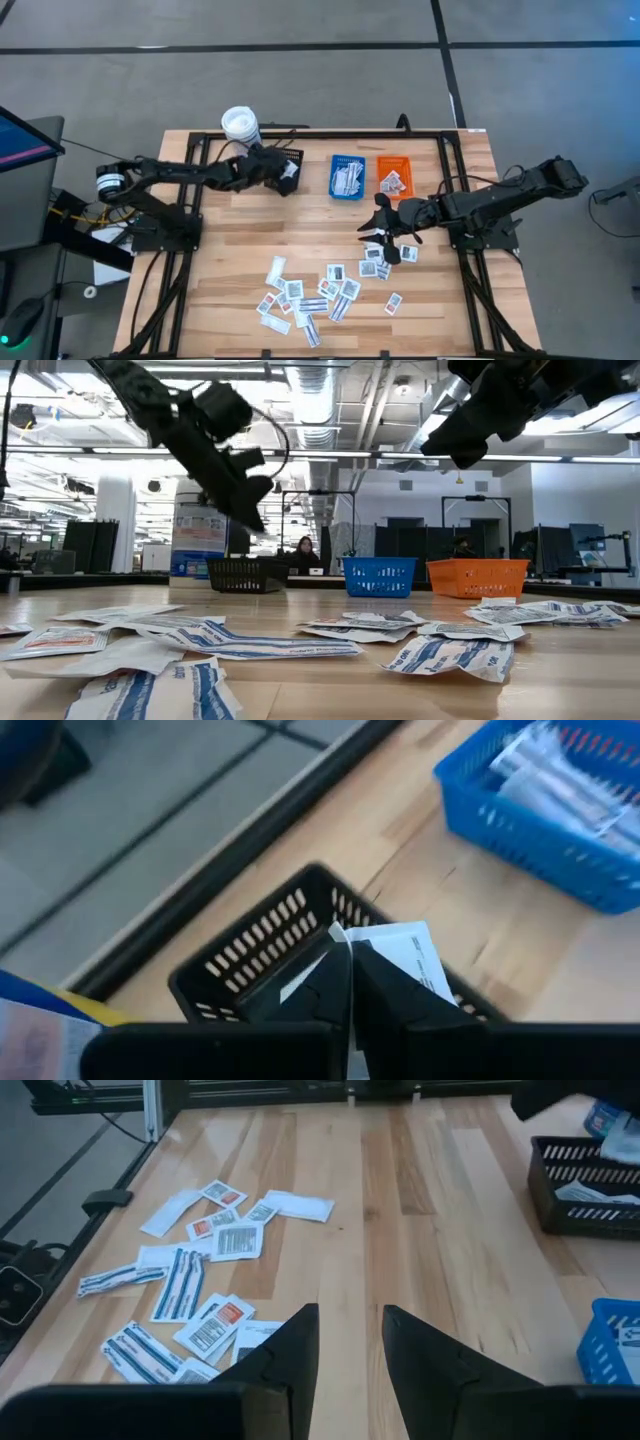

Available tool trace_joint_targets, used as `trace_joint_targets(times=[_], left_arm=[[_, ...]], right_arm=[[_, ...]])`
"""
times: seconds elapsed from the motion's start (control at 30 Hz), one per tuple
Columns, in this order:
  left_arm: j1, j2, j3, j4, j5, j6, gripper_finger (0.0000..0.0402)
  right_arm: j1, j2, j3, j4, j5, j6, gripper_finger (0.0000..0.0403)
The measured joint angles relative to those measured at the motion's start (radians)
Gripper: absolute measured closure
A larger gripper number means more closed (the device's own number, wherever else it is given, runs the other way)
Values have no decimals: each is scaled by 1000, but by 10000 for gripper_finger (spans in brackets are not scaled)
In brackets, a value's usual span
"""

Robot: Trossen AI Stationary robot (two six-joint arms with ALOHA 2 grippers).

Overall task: Pick & Place First Aid Supplies
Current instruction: Put the black towelette pack into the black bin, then put the blue bandage into the blue bin

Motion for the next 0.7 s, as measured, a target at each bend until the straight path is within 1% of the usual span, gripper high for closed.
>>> trace_joint_targets(times=[0.07,0.1,0.2,0.37,0.53,0.63,0.7], left_arm=[[37,30,0,2,56,-4,392],[49,49,0,4,69,-5,391],[70,105,0,3,73,-6,381],[86,172,0,10,72,-6,343],[70,142,0,24,72,-6,309],[41,80,0,48,71,-6,301],[3,31,0,56,94,-7,301]], right_arm=[[0,3,0,1,0,0,295],[0,3,0,-2,0,0,295],[1,3,0,-1,0,0,295],[1,3,0,-1,0,0,295],[1,3,0,-1,0,0,295],[1,3,0,0,0,0,295],[1,3,0,0,1,0,295]])
